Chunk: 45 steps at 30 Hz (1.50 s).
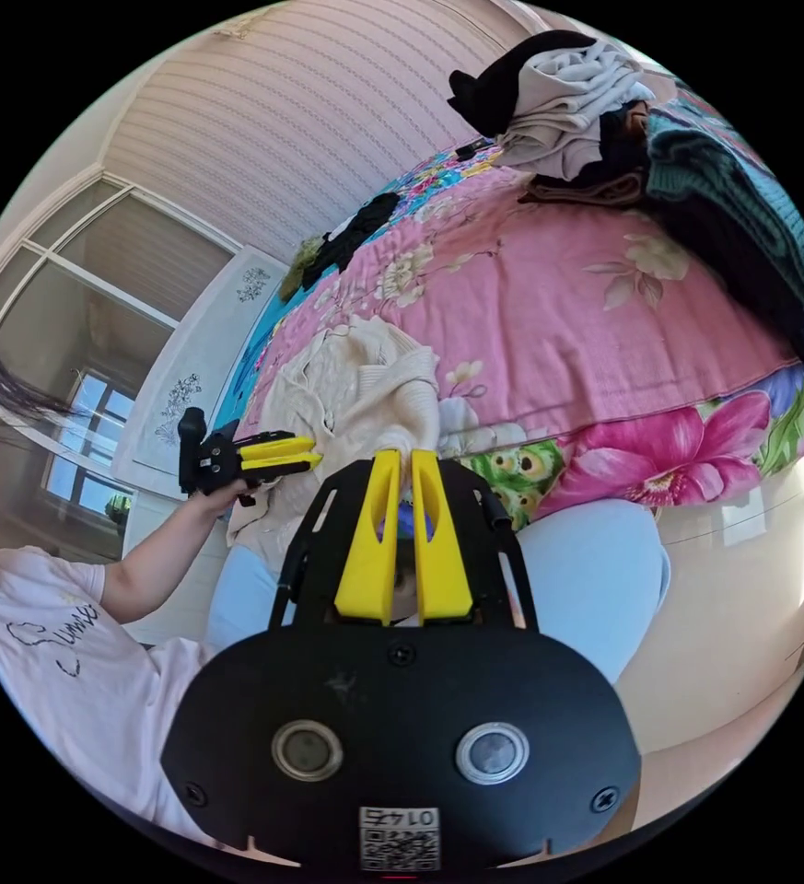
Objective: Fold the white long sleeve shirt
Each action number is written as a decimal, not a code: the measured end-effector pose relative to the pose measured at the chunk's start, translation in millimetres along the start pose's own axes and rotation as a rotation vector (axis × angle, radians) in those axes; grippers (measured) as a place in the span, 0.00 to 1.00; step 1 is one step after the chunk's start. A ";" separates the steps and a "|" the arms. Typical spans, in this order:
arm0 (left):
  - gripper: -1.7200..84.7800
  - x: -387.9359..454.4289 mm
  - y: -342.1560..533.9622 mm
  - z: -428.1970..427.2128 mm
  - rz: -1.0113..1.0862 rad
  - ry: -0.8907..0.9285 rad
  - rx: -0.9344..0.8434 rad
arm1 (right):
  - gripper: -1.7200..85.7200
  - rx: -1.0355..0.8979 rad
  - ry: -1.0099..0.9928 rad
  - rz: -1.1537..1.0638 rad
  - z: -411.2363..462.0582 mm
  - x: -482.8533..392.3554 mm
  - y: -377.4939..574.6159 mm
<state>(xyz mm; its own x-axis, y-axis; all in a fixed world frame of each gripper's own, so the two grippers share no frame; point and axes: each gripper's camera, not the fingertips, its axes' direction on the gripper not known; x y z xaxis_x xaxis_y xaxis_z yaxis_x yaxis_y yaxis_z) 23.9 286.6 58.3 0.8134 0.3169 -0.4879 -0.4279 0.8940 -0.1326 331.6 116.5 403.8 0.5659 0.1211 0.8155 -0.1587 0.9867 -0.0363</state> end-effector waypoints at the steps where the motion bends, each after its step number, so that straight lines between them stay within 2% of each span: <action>1: 0.04 -10.0 -2.4 -7.4 -0.035 0.066 0.008 | 0.03 0.006 -0.006 0.001 -6.3 2.7 -0.4; 2: 0.04 -15.9 -2.3 -13.7 -0.061 0.083 0.023 | 0.03 0.013 -0.009 0.000 -10.2 3.7 -0.6; 6: 0.02 -80.9 38.0 -90.1 -0.345 0.123 0.302 | 0.03 0.032 0.025 -0.051 -34.6 8.0 -7.8; 8: 0.02 -118.0 75.8 -125.7 -0.527 0.057 0.408 | 0.03 0.025 0.062 -0.074 -41.9 10.5 -15.6; 10: 0.02 -160.9 135.2 -169.2 -0.768 -0.158 0.481 | 0.03 0.006 0.060 -0.085 -49.5 14.6 -28.9; 12: 0.02 -186.3 179.3 -191.6 -0.952 -0.386 0.463 | 0.03 -0.037 0.049 -0.085 -49.7 17.3 -38.2; 13: 0.02 -202.8 204.7 -197.2 -1.054 -0.505 0.396 | 0.03 -0.085 0.047 -0.066 -47.3 20.1 -43.8; 16: 0.01 -235.1 252.1 -201.4 -1.265 -0.562 0.229 | 0.03 -0.169 0.077 -0.066 -46.2 22.5 -53.9; 18: 0.01 -234.1 255.4 -213.7 -1.251 -0.617 0.254 | 0.03 -0.160 0.187 -0.110 -56.1 16.6 -60.3; 21: 0.02 -221.1 222.2 -231.0 -1.031 -0.729 0.315 | 0.05 -0.079 0.272 -0.187 -75.8 1.9 -78.4; 23: 0.03 -222.0 190.9 -227.3 -0.862 -0.654 0.354 | 0.09 -0.070 0.253 -0.247 -72.2 -9.0 -94.5; 27: 0.08 -248.7 104.2 -179.6 -0.620 -0.296 0.386 | 0.13 -0.134 0.182 -0.346 -21.1 -36.7 -135.3; 31: 0.11 -269.8 13.5 -108.9 -0.441 -0.158 0.269 | 0.15 -0.205 0.176 -0.387 40.5 -58.7 -162.8; 36: 0.14 -305.3 -34.7 -46.7 -0.486 -0.062 0.137 | 0.12 -0.279 0.191 -0.341 84.8 -64.3 -175.8; 38: 0.14 -317.5 -36.0 -27.0 -0.545 -0.018 0.060 | 0.09 -0.274 0.193 -0.324 87.7 -64.2 -174.6; 39: 0.10 -322.2 -33.2 -17.7 -0.588 0.028 0.035 | 0.05 -0.275 0.151 -0.330 83.9 -65.9 -173.5; 40: 0.04 -322.7 -29.2 -18.0 -0.614 0.048 0.060 | 0.04 -0.284 0.102 -0.320 78.8 -67.3 -173.0; 42: 0.02 -320.3 -27.3 -21.4 -0.588 0.097 0.041 | 0.03 -0.241 0.075 -0.326 64.8 -72.7 -170.0; 45: 0.01 -305.8 -18.1 -51.1 -0.556 0.029 0.110 | 0.03 -0.157 0.049 -0.361 33.8 -91.6 -164.5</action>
<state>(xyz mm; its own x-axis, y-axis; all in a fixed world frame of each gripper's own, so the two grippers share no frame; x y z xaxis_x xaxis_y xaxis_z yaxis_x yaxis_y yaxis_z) -237.2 157.3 165.9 0.8926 -0.2185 -0.3944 0.1065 0.9521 -0.2866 278.5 -60.6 354.6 0.6015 -0.2358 0.7633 0.1814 0.9708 0.1570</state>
